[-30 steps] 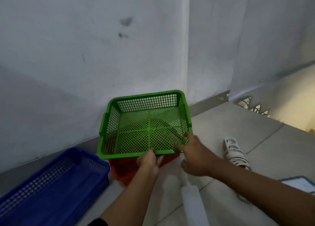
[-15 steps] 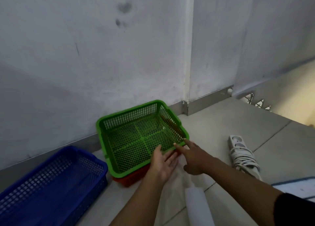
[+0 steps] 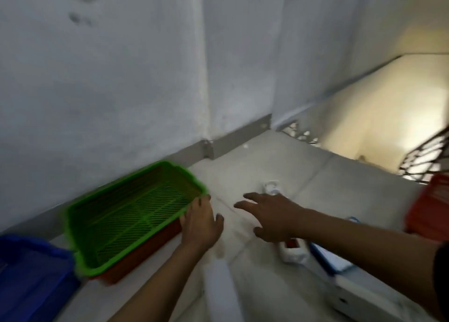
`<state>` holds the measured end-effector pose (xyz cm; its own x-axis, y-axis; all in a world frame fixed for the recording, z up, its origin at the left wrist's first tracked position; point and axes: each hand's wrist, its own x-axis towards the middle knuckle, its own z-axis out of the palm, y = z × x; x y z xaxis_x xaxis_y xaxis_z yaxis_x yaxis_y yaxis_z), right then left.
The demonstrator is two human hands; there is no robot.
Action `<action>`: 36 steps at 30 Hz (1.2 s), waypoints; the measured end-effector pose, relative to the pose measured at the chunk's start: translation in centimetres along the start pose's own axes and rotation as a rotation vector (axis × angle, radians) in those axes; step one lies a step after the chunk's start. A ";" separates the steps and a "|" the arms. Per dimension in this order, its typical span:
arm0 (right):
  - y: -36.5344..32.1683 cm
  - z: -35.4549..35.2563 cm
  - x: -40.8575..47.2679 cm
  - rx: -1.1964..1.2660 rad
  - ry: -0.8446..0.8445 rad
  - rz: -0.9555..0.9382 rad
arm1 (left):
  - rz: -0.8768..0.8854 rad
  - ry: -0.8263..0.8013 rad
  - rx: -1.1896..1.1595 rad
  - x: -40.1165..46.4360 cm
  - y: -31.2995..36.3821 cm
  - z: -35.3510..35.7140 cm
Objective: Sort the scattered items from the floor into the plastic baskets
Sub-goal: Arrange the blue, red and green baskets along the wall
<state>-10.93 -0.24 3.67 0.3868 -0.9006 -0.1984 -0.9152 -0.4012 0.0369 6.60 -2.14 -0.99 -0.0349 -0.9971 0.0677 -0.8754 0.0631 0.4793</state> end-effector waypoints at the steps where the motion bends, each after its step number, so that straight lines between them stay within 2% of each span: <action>1: 2.1 -0.2 -1.8 -0.008 0.013 0.048 | 0.084 -0.018 -0.025 0.2 2.7 0.5; 6: 13.0 1.7 -10.9 0.116 0.101 0.450 | 0.383 -0.182 -0.162 -1.8 16.3 4.4; 9: 18.4 4.9 -15.3 0.205 0.060 0.672 | 0.523 -0.320 -0.159 -3.4 21.3 7.5; 12: 22.4 8.0 -19.3 0.181 -0.002 0.820 | 0.555 -0.445 -0.118 -4.5 24.3 10.7; 16: 25.8 11.6 -22.6 0.235 -0.130 0.913 | 0.548 -0.502 -0.120 -5.3 25.5 14.1; 20: 27.0 13.8 -24.0 0.236 -0.116 0.859 | 0.513 -0.550 -0.109 -5.6 24.8 16.4; 24: 27.4 13.0 -24.0 -0.014 0.116 0.800 | 0.485 -0.537 -0.139 -5.5 24.3 17.0; 28: 27.6 9.6 -23.0 -0.125 0.337 0.763 | 0.487 -0.444 -0.175 -4.5 24.3 15.4; 33: 25.1 5.6 -20.7 -0.156 0.502 0.415 | 0.406 -0.286 -0.207 -2.5 23.1 10.0; 36: 21.8 1.9 -18.5 -0.204 0.651 0.175 | 0.397 -0.122 -0.064 -1.1 20.2 4.8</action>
<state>-38.24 8.02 6.27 0.2828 -0.8463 0.4514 -0.9554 -0.2070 0.2104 -13.37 0.04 4.37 -0.4239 -0.8921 0.1561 -0.7508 0.4426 0.4904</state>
